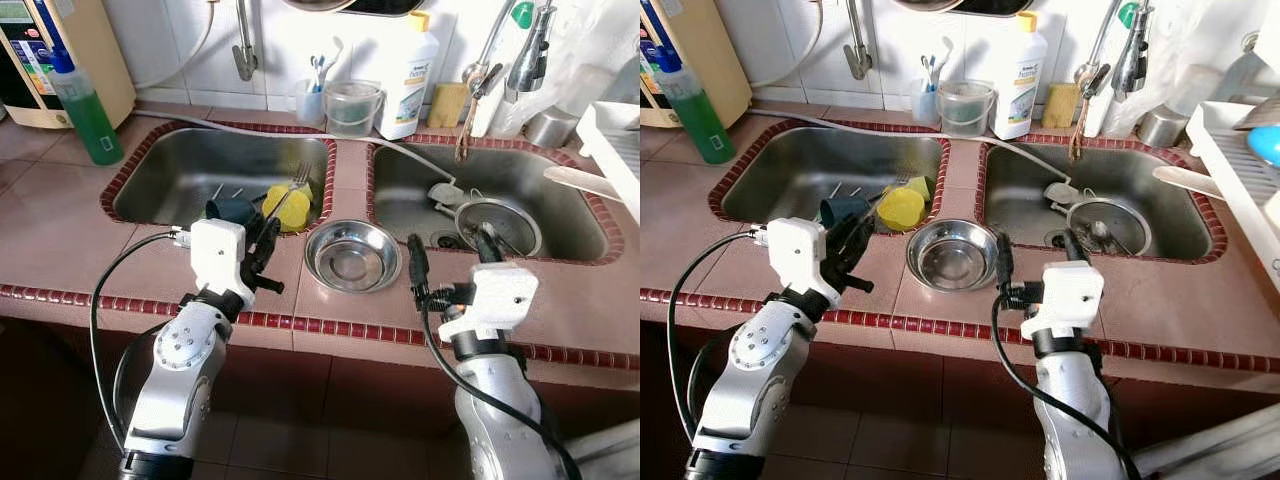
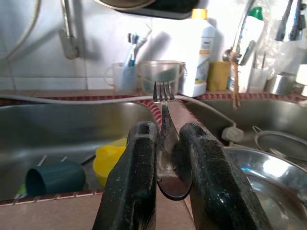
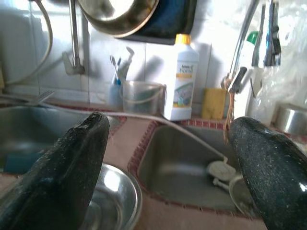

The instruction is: Kitchen organization

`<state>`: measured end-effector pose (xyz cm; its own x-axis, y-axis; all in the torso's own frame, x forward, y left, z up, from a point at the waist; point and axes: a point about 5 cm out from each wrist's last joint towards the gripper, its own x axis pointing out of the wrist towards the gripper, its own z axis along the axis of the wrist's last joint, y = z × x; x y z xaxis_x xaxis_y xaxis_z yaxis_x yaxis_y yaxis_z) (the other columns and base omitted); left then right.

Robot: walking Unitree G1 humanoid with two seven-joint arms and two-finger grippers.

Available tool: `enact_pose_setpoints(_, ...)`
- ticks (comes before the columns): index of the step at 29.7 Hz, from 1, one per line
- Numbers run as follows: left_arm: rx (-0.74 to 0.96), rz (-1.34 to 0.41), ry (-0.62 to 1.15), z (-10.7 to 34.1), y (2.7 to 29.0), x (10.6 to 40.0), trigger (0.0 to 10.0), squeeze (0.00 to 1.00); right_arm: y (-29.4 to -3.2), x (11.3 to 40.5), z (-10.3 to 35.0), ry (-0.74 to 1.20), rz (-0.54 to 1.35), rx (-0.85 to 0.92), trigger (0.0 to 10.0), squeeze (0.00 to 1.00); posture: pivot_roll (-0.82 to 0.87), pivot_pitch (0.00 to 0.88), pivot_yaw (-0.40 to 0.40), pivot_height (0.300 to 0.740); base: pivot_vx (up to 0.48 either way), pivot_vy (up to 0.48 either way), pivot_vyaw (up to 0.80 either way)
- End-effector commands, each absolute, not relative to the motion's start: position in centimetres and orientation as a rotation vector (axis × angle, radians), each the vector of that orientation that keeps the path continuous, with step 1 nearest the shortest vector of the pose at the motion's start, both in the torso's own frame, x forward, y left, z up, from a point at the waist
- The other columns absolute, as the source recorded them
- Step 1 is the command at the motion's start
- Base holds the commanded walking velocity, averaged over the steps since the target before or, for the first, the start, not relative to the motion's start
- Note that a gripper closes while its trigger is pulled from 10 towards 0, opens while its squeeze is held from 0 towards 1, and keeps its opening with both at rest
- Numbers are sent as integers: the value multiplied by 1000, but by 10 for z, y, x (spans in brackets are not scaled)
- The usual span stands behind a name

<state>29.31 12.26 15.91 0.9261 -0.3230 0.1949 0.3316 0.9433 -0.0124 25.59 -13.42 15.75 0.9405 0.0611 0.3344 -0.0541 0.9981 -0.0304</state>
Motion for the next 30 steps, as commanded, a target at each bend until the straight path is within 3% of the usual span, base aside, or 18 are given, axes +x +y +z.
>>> enact_pose_setpoints(1, -52, -321, -208, 163, 124, 296, 10000, 0, -135, 260, 158, -351, 48, -22, 10000, 0, -190, 9, -17, 740, 0, 0, 0)
enact_pose_setpoints(14, -78, -292, -174, 160, 124, 305, 10000, 0, -125, 265, 157, -367, 77, -13, 10000, 0, -193, 0, -24, 740, 0, 0, 0)
enact_pose_setpoints(30, -97, -298, -168, 158, 119, 306, 10000, 0, -125, 265, 157, -372, 87, -15, 10000, 0, -198, 0, -31, 740, 291, 0, 0)
